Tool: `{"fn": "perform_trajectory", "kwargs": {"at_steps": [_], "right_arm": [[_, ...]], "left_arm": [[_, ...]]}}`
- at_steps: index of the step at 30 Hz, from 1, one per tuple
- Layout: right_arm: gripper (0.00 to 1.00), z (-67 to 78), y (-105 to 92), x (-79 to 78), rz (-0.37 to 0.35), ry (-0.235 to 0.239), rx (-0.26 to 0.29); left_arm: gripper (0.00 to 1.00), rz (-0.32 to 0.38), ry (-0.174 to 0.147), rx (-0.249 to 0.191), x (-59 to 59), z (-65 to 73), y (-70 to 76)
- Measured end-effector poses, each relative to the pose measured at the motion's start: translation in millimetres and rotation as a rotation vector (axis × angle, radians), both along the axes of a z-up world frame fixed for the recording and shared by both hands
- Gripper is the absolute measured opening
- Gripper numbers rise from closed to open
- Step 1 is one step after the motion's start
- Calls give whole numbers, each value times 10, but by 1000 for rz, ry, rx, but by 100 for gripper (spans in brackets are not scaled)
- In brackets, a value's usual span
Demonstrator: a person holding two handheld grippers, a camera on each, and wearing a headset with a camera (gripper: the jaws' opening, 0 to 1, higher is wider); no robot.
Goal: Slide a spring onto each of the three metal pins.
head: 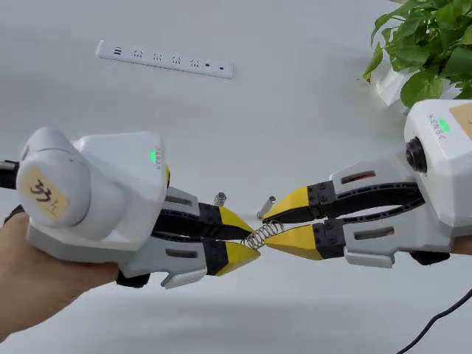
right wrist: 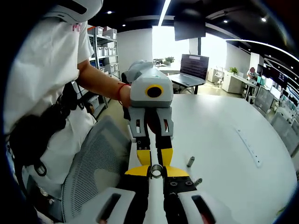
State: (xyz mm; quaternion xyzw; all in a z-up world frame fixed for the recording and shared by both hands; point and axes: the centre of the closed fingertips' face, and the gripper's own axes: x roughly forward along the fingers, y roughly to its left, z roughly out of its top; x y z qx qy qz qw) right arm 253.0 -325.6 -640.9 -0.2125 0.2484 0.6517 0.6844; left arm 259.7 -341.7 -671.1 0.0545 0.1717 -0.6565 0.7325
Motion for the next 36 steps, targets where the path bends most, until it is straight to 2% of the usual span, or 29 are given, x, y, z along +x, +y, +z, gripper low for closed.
{"fn": "perform_trajectory", "kwargs": {"at_steps": [11,22,30,33,36], "right_arm": [[6,24,-5,-40,-1,15,-4],[9,11,1,-45,14,19,-36],[11,3,-17,3,42,6,-91],[12,-14,-29,19,79,-13,-142],[12,-31,-14,5,114,-11,-181]], "left_arm": [[6,-5,-2,-9,-23,14,-10],[6,-1,-8,-24,-13,45,-26],[6,0,-12,-31,3,60,-31],[6,0,-10,-31,6,63,-33],[6,1,-9,-26,9,57,-32]]}}
